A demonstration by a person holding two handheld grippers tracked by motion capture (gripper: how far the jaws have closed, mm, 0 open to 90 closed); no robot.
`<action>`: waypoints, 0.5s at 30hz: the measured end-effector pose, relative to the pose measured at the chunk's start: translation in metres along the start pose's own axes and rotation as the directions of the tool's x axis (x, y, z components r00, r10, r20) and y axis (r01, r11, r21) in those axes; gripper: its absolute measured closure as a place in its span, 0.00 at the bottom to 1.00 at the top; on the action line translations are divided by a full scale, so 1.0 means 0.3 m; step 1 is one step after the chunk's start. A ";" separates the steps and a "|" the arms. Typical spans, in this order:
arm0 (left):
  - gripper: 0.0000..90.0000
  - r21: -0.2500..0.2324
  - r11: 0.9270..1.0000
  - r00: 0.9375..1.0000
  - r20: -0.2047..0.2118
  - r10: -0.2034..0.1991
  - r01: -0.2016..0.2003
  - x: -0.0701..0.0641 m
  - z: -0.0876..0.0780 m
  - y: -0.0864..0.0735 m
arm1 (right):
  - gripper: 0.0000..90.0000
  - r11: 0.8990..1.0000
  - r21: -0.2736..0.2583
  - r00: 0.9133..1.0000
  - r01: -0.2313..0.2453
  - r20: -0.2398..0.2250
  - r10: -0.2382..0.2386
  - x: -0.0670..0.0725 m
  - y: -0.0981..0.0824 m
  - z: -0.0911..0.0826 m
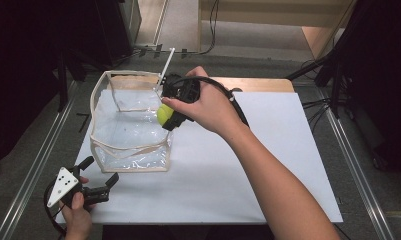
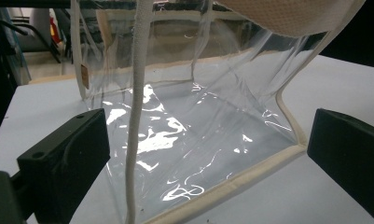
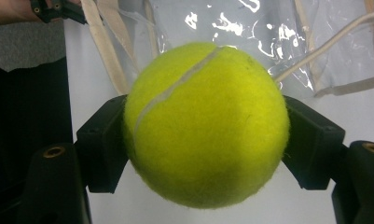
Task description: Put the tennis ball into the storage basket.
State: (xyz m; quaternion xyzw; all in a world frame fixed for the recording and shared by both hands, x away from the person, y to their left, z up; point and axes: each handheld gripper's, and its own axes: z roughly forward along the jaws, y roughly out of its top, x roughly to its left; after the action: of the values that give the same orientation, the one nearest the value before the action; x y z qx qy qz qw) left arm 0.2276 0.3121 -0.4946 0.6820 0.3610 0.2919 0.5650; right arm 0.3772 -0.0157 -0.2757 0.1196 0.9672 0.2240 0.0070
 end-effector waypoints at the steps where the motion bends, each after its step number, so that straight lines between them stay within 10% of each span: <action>1: 0.00 0.000 1.000 1.000 0.000 -0.001 0.001 0.000 0.000 0.000 | 0.26 1.000 0.003 1.000 0.001 0.000 -0.001 0.001 0.004 0.000; 15: 0.00 -0.001 1.000 1.000 0.002 -0.001 0.001 0.000 0.000 0.000 | 0.26 1.000 0.007 1.000 0.016 -0.004 -0.016 0.010 0.050 0.033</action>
State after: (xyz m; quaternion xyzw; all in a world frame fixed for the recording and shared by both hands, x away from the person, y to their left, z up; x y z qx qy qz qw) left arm 0.2276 0.3123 -0.4946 0.6818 0.3607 0.2914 0.5659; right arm 0.3786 0.0024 -0.2778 0.1116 0.9689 0.2208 0.0066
